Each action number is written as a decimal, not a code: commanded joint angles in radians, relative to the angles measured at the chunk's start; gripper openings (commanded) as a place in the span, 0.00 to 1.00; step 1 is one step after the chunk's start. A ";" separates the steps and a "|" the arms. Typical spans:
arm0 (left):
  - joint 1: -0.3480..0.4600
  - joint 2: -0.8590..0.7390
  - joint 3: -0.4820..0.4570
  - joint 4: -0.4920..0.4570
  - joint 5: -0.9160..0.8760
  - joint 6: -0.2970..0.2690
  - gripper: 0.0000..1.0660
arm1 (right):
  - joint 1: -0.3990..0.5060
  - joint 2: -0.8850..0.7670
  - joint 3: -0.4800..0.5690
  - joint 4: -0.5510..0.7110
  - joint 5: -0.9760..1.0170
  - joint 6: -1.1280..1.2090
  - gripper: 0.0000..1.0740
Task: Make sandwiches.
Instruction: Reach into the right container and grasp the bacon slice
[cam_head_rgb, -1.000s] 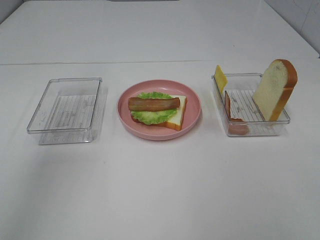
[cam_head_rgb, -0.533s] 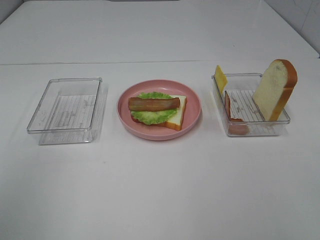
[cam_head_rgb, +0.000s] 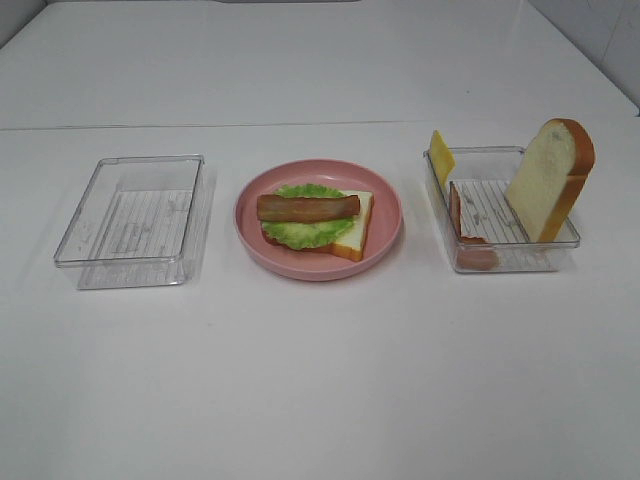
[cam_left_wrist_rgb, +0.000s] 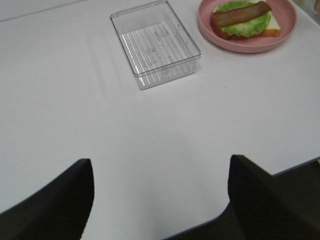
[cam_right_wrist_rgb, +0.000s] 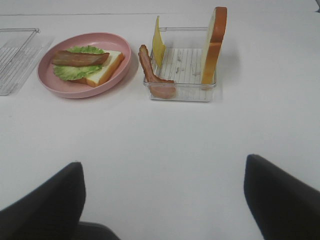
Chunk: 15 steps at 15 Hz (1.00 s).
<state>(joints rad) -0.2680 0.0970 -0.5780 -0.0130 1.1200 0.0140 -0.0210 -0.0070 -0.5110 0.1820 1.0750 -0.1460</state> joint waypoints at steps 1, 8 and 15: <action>0.001 -0.111 0.051 -0.020 -0.052 0.004 0.67 | 0.000 -0.010 0.005 0.002 -0.009 -0.009 0.75; 0.001 -0.123 0.072 -0.024 -0.079 0.006 0.67 | 0.000 0.119 -0.021 0.002 -0.199 -0.009 0.75; 0.001 -0.126 0.073 -0.024 -0.079 0.006 0.67 | 0.000 0.774 -0.108 0.108 -0.355 -0.068 0.75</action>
<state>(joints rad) -0.2680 -0.0050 -0.5090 -0.0340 1.0520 0.0170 -0.0210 0.7490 -0.6080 0.2700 0.7370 -0.1920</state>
